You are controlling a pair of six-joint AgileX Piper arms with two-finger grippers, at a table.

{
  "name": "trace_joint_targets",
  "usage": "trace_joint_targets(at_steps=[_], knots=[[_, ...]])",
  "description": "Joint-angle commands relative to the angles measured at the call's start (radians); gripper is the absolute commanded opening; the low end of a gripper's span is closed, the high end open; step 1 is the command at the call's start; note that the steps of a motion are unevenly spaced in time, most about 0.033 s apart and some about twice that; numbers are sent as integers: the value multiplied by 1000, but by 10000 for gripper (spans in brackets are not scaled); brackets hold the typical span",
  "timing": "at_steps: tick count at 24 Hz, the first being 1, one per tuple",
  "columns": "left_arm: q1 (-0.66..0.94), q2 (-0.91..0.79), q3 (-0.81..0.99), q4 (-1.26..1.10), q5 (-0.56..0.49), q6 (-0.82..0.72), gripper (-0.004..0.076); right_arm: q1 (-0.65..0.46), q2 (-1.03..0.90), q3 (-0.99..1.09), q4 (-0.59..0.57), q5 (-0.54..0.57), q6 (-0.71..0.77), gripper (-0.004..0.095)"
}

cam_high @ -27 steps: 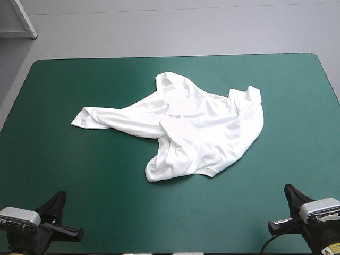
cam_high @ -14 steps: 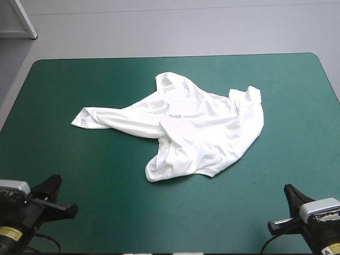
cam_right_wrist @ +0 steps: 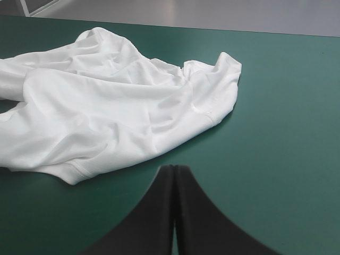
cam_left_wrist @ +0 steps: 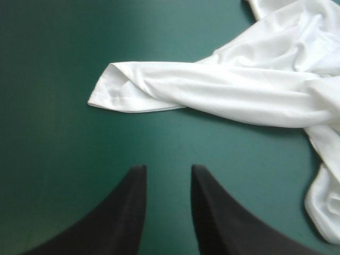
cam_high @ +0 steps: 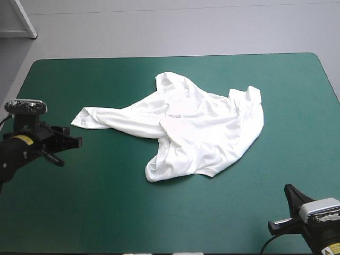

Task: Fold the cloth

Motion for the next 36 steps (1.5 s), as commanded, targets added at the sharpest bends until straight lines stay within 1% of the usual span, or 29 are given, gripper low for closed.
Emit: trace_joint_targets(at_steps=[1, 2, 4, 8, 10, 12, 13, 14, 15, 19, 24, 27, 32, 34, 36], knots=[[-5, 104, -104, 68, -43, 2, 395, 4, 17, -25, 10, -74, -5, -16], [-5, 129, -118, 83, -43, -4, 426, 4, 17, -25, 13, -74, -6, -14], [-5, 193, -137, 133, -45, -48, 456, 4, 17, -25, 13, -74, -6, -12], [7, 326, -157, 236, -62, -176, 458, 4, 17, -25, 20, -72, -7, -12], [21, 403, -170, 224, -64, -185, 458, 4, 17, -25, 23, -71, -10, -12], [60, 500, -185, 101, -81, -163, 458, 4, 17, -25, 24, -71, -14, -13], [84, 555, -187, -14, -106, -98, 458, 4, 17, -25, 24, -71, -14, -13], [98, 579, -189, -60, -125, -79, 458, 4, 17, -25, 24, -71, -14, -13], [118, 612, -191, -101, -172, -75, 458, 4, 17, -25, 24, -71, -14, -13], [145, 688, -191, -63, -261, -79, 455, 4, 17, -25, 24, -71, -14, -13], [145, 798, -202, -64, -427, -75, 452, 4, 17, -25, 24, -71, -14, -13], [145, 854, -243, -63, -421, -41, 452, 4, 17, -25, 24, -71, -14, -13], [133, 907, -270, -64, -375, -7, 451, 4, 17, -25, 24, -71, -14, -13], [123, 921, -270, -63, -351, 32, 433, 4, 17, -25, 24, -71, -14, -13], [116, 931, -270, -67, -331, 51, 395, 4, 17, -25, 24, -71, -14, -13]])
